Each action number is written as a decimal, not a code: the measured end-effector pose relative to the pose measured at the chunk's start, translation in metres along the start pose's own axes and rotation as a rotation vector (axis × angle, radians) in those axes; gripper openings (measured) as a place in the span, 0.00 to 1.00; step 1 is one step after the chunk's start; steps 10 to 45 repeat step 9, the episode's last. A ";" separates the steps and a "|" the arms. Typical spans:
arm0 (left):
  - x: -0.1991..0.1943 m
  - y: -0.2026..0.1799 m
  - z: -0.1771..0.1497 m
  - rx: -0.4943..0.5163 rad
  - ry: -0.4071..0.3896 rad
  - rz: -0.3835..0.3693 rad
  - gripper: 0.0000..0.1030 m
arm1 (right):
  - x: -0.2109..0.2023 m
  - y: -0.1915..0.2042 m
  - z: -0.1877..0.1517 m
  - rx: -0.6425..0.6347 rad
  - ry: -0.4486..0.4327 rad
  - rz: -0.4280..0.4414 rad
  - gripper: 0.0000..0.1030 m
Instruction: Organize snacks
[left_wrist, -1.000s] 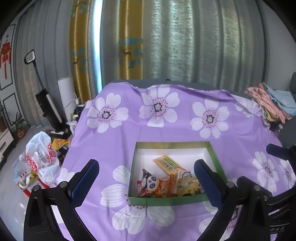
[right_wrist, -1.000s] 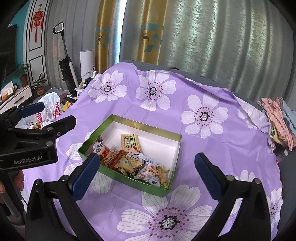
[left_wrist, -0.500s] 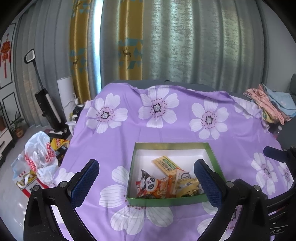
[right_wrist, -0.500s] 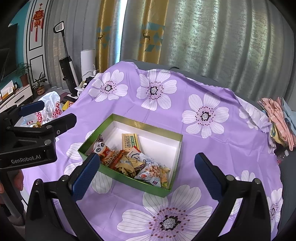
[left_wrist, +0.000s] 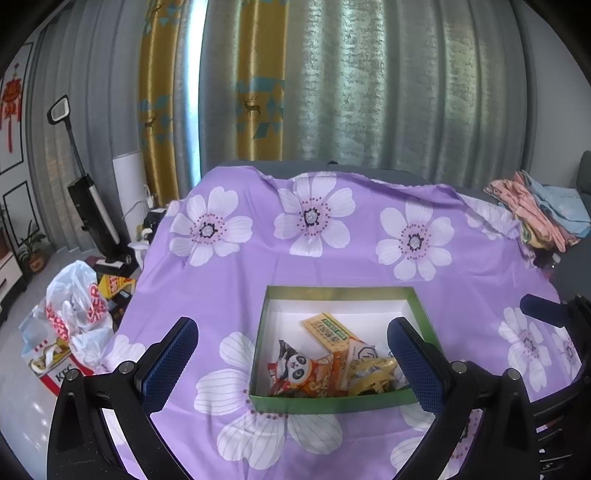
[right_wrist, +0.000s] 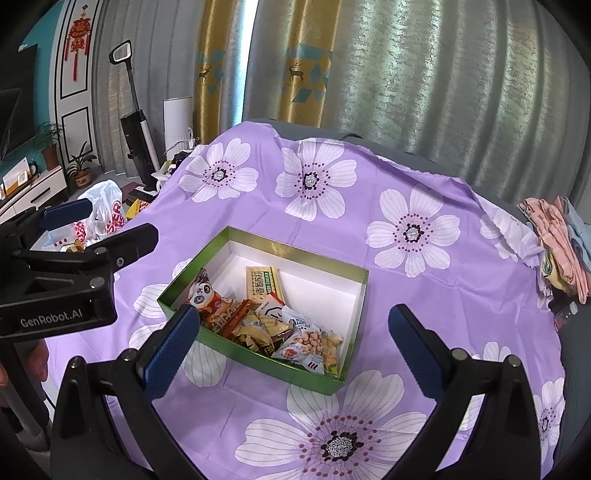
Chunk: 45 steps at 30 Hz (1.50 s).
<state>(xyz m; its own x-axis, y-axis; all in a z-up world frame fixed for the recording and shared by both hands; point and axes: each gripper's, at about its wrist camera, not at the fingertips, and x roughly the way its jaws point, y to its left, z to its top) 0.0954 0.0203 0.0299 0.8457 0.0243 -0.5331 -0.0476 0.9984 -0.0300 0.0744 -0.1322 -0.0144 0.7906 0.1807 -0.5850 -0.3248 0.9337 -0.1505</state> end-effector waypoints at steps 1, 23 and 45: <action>-0.001 0.000 0.000 0.001 0.000 0.001 0.99 | 0.000 -0.001 0.000 0.000 0.000 0.000 1.00; 0.000 -0.003 0.001 -0.008 -0.004 -0.006 0.99 | 0.000 0.001 0.001 0.001 0.001 0.003 1.00; 0.000 -0.003 0.001 -0.008 -0.004 -0.006 0.99 | 0.000 0.001 0.001 0.001 0.001 0.003 1.00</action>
